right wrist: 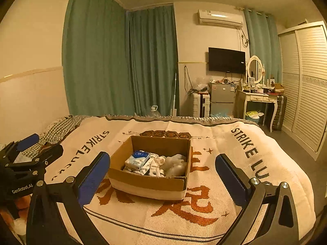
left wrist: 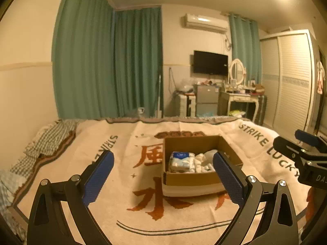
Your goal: Organize soft objects
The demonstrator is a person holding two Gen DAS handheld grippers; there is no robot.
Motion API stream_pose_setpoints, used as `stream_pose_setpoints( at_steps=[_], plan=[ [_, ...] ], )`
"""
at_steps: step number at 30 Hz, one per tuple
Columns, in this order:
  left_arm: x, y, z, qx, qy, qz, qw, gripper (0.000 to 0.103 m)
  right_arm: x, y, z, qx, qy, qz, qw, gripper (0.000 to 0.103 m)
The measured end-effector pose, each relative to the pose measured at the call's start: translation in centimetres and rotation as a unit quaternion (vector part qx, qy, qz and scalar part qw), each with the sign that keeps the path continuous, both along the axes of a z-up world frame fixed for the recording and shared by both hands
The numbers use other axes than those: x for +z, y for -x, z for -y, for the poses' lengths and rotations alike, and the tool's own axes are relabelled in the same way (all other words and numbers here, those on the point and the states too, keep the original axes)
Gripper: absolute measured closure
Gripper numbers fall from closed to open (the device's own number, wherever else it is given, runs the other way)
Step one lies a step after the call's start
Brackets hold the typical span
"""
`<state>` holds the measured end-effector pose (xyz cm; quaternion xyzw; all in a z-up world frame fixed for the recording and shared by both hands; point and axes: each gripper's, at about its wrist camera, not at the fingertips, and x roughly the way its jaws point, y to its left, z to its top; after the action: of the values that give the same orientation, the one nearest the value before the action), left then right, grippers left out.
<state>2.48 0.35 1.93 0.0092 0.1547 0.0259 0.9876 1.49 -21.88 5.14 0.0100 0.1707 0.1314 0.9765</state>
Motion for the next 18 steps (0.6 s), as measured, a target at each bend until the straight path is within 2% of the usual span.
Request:
stream_pose_setpoints(
  at_steps=[18],
  plan=[
    [-0.15, -0.11, 0.8, -0.008, -0.005, -0.009, 0.9999, 0.004, -0.1, 0.09, 0.26, -0.014, -0.006, -0.003, 1.0, 0.0]
  ],
)
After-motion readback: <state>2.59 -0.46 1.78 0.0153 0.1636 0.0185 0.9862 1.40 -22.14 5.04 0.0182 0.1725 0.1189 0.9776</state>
